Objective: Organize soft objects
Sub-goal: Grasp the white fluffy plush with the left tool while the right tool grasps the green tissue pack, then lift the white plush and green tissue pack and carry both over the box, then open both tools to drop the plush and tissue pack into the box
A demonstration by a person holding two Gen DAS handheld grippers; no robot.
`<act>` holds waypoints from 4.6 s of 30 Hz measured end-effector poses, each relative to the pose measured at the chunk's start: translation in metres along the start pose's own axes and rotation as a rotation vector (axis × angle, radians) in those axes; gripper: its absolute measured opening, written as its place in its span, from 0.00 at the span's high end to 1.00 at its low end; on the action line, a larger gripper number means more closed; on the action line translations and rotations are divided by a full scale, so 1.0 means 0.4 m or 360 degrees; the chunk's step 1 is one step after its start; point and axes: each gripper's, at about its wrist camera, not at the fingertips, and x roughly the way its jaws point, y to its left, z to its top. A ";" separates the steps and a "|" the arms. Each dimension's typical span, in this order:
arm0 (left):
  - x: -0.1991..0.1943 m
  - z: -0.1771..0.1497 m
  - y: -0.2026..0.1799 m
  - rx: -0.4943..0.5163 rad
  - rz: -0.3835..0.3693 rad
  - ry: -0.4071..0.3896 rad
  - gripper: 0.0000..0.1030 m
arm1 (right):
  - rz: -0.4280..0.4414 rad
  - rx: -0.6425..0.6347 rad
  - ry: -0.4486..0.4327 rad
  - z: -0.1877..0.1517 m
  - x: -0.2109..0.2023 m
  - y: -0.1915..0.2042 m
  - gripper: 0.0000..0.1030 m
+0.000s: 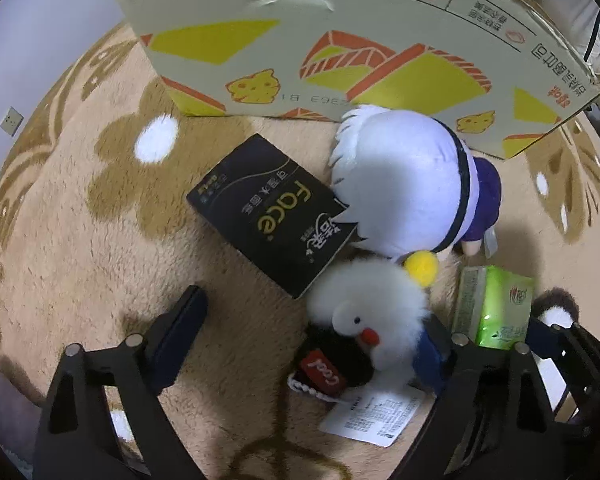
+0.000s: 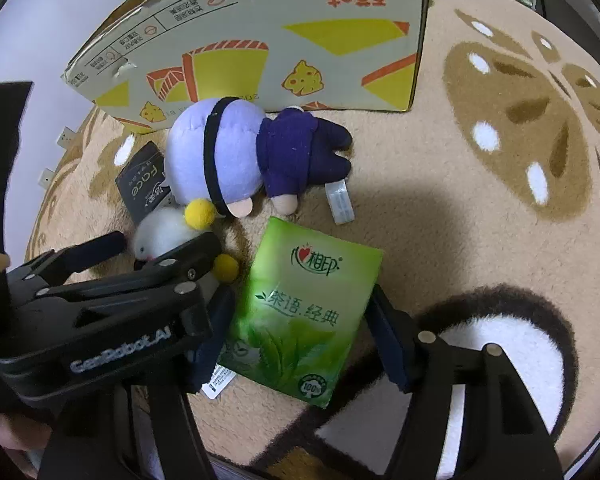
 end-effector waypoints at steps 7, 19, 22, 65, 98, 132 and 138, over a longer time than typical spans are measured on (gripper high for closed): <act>-0.020 -0.021 0.018 -0.0010 -0.0020 -0.0004 0.37 | -0.0024 -0.0025 0.0010 -0.001 0.001 0.005 0.33; -0.089 -0.069 0.080 -0.0019 -0.0019 -0.0104 0.67 | -0.0041 -0.0041 0.0003 -0.002 0.001 0.012 0.35; -0.112 -0.072 0.095 -0.0035 0.0020 -0.0154 0.67 | -0.0023 -0.0018 -0.0016 -0.003 -0.006 0.000 0.37; -0.440 -0.010 0.114 -0.0084 0.0144 -0.1147 0.66 | 0.0134 -0.0041 -0.1085 0.027 -0.317 -0.042 0.40; -0.387 0.210 0.071 -0.0006 0.0109 -0.1284 0.66 | 0.0127 -0.0207 -0.1216 0.167 -0.287 -0.017 0.39; -0.335 0.200 0.074 -0.0010 0.0242 -0.1180 0.01 | 0.0167 -0.0136 -0.1183 0.209 -0.234 -0.047 0.00; -0.361 0.166 0.086 -0.0024 0.0246 -0.1170 0.01 | 0.0141 -0.0110 -0.1177 0.185 -0.247 -0.049 0.00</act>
